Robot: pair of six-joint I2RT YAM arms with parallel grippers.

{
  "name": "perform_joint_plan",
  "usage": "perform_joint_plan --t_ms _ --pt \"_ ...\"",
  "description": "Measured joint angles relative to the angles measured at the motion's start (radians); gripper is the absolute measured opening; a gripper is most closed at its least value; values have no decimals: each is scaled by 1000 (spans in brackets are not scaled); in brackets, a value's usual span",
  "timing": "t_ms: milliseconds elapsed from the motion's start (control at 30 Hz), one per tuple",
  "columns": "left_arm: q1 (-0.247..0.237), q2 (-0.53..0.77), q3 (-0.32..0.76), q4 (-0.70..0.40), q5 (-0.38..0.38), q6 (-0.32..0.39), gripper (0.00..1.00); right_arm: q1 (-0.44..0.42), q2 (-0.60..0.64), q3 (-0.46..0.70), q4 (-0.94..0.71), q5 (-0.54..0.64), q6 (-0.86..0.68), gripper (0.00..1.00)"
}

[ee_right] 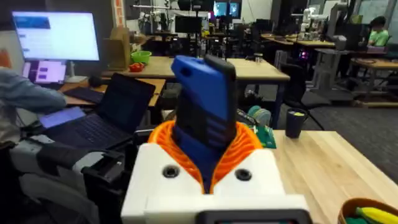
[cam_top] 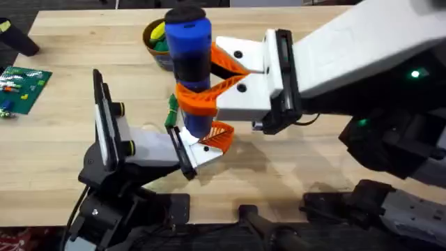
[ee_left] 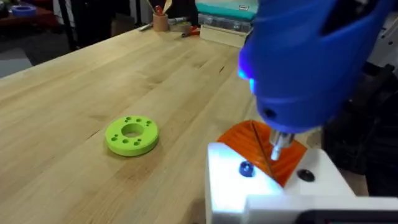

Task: Pick up the gripper from the table and insert it into the empty holder that is missing its gripper. Then pick up a screw, insert it into the mounting hole, and use the screwdriver to tighten it. Finally, clean up the table by picking up the vegetable and placing it into the bucket.

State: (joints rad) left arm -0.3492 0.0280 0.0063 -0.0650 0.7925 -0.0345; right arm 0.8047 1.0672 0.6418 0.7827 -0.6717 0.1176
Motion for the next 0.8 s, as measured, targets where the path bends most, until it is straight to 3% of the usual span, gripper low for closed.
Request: perform_joint_plan --t_ms 467,800 --pt "0 0 0 0 0 0 7 0 3 0 3 -3 -55 42" --pt "0 0 0 0 0 0 7 0 81 0 69 -3 -66 42"
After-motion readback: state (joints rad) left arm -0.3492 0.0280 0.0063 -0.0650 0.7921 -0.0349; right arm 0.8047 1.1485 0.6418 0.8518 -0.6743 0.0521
